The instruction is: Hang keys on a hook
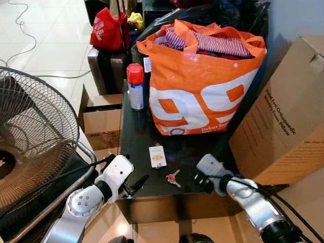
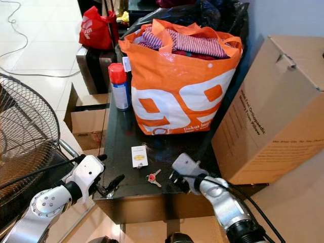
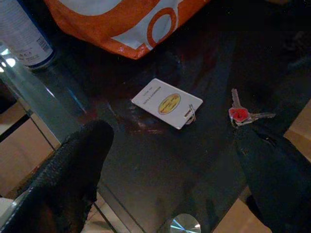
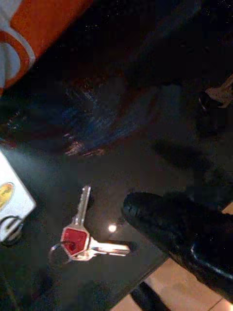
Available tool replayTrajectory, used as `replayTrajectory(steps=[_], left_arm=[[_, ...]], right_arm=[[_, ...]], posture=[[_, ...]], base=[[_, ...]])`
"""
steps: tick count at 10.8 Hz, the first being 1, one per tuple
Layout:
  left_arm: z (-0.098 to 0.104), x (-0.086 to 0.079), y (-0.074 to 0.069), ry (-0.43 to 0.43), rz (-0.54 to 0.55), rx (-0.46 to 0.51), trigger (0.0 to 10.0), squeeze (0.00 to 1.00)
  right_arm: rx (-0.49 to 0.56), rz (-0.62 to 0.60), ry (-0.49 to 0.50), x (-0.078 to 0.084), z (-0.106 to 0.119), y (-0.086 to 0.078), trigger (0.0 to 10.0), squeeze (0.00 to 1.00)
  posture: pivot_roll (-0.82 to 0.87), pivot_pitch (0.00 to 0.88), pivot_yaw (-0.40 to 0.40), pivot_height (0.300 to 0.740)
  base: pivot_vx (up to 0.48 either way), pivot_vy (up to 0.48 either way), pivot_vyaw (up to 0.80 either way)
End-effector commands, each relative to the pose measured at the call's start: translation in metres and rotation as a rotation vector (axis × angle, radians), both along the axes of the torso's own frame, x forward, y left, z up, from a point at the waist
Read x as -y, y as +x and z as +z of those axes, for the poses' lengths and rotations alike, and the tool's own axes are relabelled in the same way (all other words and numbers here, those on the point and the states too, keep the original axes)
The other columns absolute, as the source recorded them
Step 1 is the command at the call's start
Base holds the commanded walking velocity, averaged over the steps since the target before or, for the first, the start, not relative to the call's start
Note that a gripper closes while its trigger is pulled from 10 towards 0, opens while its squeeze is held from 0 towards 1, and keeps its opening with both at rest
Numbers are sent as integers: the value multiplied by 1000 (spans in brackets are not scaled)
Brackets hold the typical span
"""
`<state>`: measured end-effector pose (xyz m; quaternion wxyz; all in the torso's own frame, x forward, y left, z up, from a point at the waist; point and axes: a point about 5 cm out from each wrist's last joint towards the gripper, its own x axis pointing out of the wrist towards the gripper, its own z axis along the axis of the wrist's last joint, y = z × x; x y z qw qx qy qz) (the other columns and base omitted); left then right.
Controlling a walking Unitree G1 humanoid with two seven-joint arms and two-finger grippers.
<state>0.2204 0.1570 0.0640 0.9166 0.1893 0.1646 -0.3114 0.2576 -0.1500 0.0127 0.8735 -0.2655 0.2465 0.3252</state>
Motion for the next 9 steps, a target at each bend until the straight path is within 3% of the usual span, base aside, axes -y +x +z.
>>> replayTrajectory(steps=[1,2,3,5,9], left_arm=[[0,2,1,2,-13,-5,10000,0],[-1,2,0,1,-11,-6,10000,0],[0,3,0,1,-12,-6,10000,0],[-1,3,0,-2,-18,-11,10000,0],[-1,4,-2,-9,-33,-22,10000,0]], right_arm=[[-9,1,-33,2,-2,1,10000,0],[-23,-14,-71,5,-6,2,7843,0],[-23,-28,-86,7,-7,3,3490,0],[-33,-63,-122,11,-10,7,0,0],[-76,-25,-161,11,-16,6,0,0]], posture=[[-145,92,-19,740],[-144,93,-23,740],[-144,93,-23,740],[-143,94,-25,740],[-146,93,-29,740]], base=[[0,0,0],[0,0,0],[0,0,0],[0,0,0],[0,0,0]])
